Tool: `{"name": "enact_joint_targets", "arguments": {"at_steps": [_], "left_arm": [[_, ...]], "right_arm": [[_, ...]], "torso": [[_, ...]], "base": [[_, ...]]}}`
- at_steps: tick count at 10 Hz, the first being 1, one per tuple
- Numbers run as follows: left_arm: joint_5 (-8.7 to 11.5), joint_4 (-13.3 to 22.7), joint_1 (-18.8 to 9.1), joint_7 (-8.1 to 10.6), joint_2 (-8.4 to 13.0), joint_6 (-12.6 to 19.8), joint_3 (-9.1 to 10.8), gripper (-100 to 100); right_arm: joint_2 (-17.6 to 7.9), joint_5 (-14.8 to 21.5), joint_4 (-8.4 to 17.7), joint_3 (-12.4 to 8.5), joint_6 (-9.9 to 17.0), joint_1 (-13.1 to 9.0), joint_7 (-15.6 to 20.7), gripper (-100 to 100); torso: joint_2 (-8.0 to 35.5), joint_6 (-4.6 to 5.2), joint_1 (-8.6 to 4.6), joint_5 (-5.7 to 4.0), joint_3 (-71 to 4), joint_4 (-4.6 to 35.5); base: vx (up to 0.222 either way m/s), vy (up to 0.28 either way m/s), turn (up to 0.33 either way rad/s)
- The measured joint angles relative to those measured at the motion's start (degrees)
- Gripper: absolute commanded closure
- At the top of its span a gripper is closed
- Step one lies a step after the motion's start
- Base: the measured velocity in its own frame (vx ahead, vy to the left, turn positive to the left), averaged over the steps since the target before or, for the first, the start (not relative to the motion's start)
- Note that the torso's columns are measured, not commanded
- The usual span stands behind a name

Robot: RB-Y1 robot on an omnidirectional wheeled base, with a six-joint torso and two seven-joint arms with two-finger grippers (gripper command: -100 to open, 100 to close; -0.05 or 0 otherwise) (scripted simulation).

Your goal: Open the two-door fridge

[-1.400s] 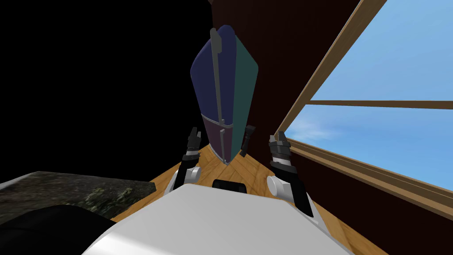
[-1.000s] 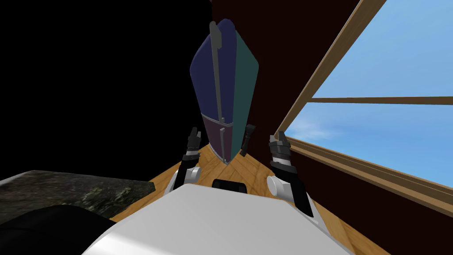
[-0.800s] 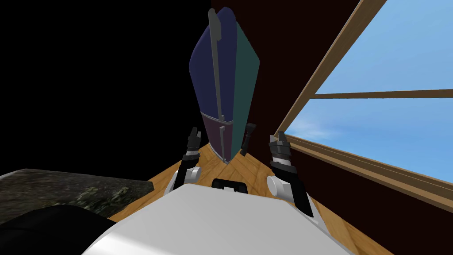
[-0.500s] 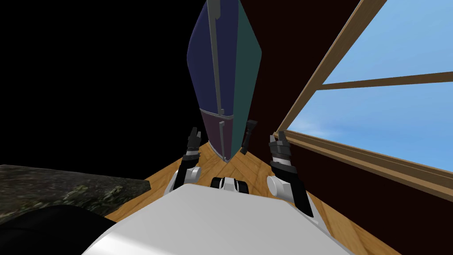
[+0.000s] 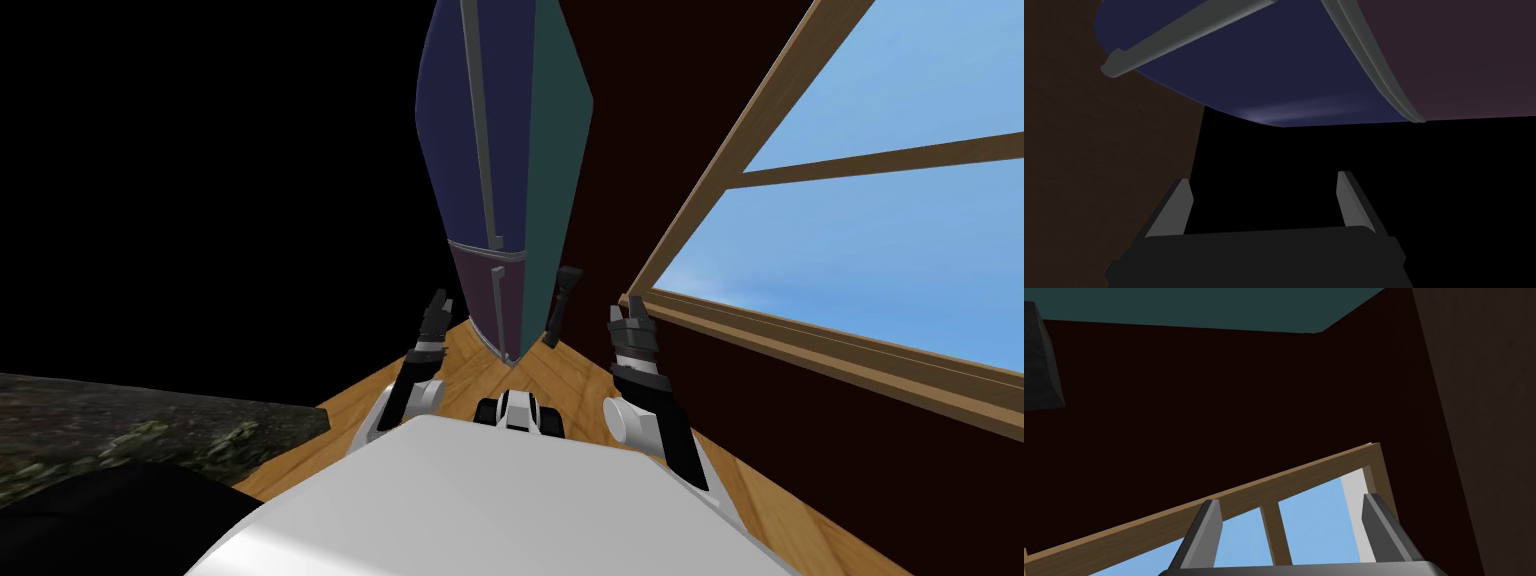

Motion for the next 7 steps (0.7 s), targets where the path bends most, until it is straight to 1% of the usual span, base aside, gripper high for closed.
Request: {"name": "enact_joint_targets", "arguments": {"at_steps": [1, 3, 6, 7], "left_arm": [[0.3, -0.4, 0.5, 0.22, 1.3, 1.2, 0.83, -100], [0.9, -1.0, 1.5, 0.5, 3.2, 3.6, 2.47, -100], [1.5, -2.3, 2.9, 0.63, 4.6, 8.1, 4.82, -100], [2.0, -2.9, 3.0, 0.99, 5.4, 10.0, 6.25, -100]], "right_arm": [[0.0, 0.0, 0.0, 0.0, 0.0, 0.0, 0.0, 0], [0.0, 0.0, 0.0, 0.0, 0.0, 0.0, 0.0, 0], [0.0, 0.0, 0.0, 0.0, 0.0, 0.0, 0.0, 0], [0.0, 0.0, 0.0, 0.0, 0.0, 0.0, 0.0, 0]], "torso": [[0.1, 0.0, 0.0, 0.0, 0.0, 0.0], [0.1, 0.0, 0.01, 0.0, 0.0, 0.0], [0.1, 0.0, 0.08, 0.02, 0.0, 0.0], [0.1, 0.0, 0.11, 0.03, 0.0, 0.0]], "base": [[0.076, -0.077, 0.002], [0.078, -0.088, 0.002], [0.092, -0.093, 0.002], [0.085, -0.099, 0.0]]}}
